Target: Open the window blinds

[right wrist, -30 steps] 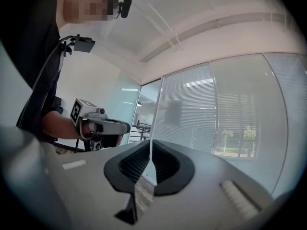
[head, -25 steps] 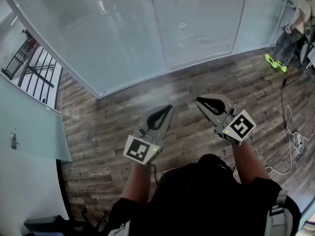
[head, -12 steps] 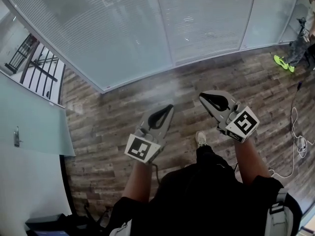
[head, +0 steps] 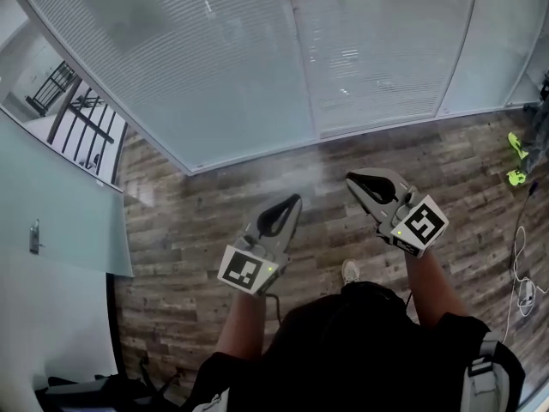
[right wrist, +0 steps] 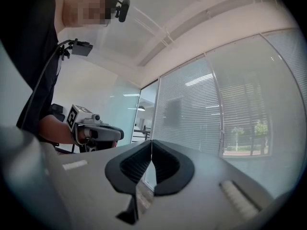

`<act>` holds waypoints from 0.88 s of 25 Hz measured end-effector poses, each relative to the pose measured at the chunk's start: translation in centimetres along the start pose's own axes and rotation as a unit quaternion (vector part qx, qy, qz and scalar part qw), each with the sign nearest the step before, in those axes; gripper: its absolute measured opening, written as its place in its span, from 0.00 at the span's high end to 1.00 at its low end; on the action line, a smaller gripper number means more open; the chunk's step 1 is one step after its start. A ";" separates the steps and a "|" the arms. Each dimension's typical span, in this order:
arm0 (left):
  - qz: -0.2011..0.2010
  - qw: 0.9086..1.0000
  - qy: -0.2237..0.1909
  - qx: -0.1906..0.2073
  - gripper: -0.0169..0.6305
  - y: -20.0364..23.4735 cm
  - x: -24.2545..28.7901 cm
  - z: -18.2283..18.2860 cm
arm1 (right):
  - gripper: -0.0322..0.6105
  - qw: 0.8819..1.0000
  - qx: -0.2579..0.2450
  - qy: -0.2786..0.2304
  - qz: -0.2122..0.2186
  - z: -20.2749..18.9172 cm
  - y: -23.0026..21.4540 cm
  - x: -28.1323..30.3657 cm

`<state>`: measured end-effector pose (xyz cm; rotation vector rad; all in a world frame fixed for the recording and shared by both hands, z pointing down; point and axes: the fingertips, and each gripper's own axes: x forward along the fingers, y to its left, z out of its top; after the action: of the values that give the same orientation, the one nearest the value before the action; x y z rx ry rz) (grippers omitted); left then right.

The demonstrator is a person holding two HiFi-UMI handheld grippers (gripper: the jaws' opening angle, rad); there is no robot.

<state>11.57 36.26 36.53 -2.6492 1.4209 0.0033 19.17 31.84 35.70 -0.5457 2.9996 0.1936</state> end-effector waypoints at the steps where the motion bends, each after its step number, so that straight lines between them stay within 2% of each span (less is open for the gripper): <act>1: 0.004 1.000 0.000 0.002 0.97 0.4 0.5 0.1 | 0.95 1.000 -0.002 -0.002 0.003 0.0 -0.8 0.3; 10: 0.038 0.999 0.004 0.007 0.97 4.0 5.0 -0.2 | 0.95 1.000 -0.016 -0.015 0.021 -0.6 -6.7 3.0; 22: 0.065 0.998 -0.001 0.017 0.97 6.2 10.4 -0.5 | 0.95 0.999 -0.024 -0.019 0.032 -1.7 -13.2 3.6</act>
<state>12.19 24.15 35.57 -2.5243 1.5742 -0.0054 20.34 18.13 35.58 -0.4443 2.9841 0.2774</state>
